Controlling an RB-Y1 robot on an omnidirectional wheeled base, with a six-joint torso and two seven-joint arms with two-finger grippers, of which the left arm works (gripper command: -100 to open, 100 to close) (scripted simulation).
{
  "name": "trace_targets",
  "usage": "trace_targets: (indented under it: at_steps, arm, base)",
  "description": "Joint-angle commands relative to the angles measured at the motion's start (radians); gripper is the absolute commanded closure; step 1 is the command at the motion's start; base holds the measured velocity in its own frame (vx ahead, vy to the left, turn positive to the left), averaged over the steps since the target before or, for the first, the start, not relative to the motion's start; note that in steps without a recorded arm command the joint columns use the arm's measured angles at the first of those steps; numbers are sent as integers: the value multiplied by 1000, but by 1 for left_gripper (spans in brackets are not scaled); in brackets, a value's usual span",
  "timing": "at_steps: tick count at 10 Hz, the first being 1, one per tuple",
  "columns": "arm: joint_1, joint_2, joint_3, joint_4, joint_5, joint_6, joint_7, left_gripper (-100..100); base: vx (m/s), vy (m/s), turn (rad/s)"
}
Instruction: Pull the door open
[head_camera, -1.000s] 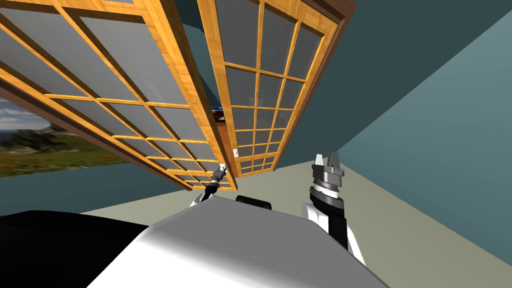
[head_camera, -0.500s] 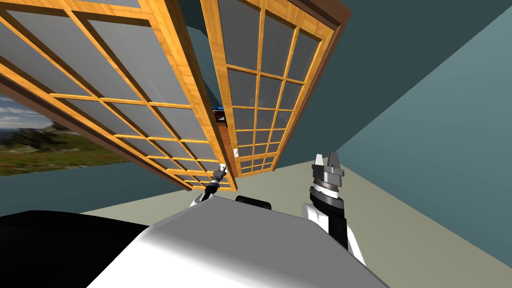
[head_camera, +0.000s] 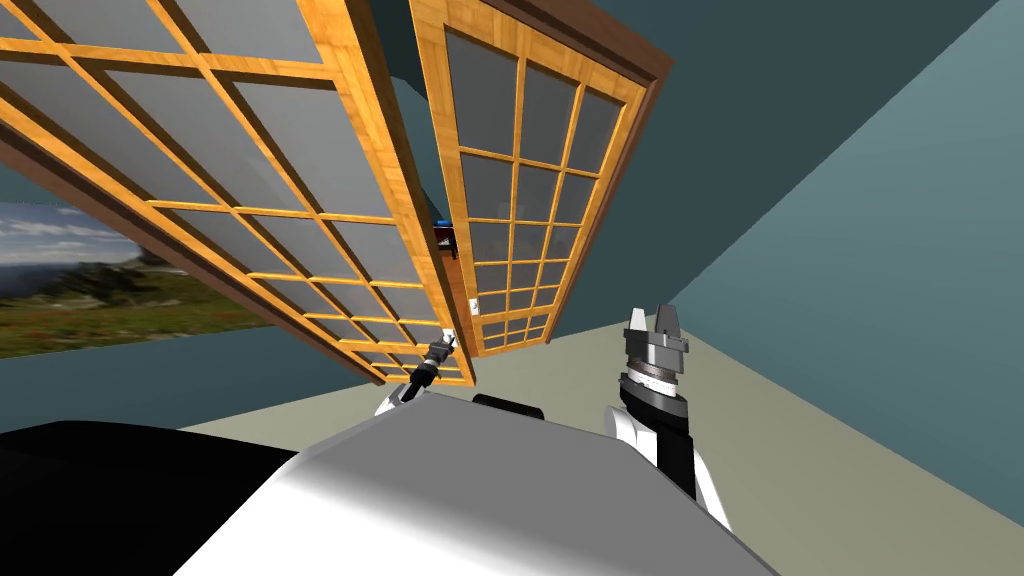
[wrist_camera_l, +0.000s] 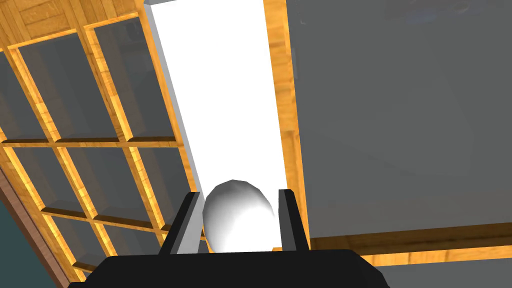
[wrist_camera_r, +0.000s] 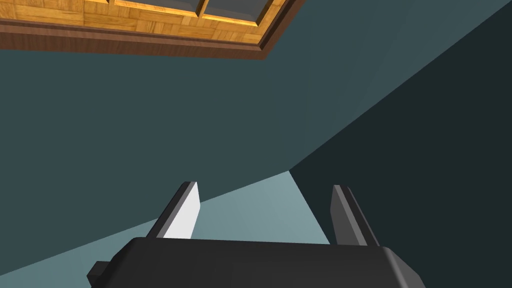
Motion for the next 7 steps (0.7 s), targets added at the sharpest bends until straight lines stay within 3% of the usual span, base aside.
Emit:
trace_targets:
  at_steps: [1,3,4,5,6,7]
  arm:
    - [12,-5,-26,4,-50,50,-4,100]
    - [12,-5,-26,4,-56,62,-4,100]
    - [15,1,-40,3,-97,93,-10,100]
    - [15,1,-40,3,-101,104,-10,100]
    - [19,9,-57,2,-138,127,-17,100]
    - [14,-8,-35,-5,-96,74,-4,-100]
  base:
    - [-34,11,-23]
    - [-18,7,-6]
    - [-19,1,-31]
    - [-22,-4,-65]
    - [-28,-11,-90]
    - [-136,-22,122]
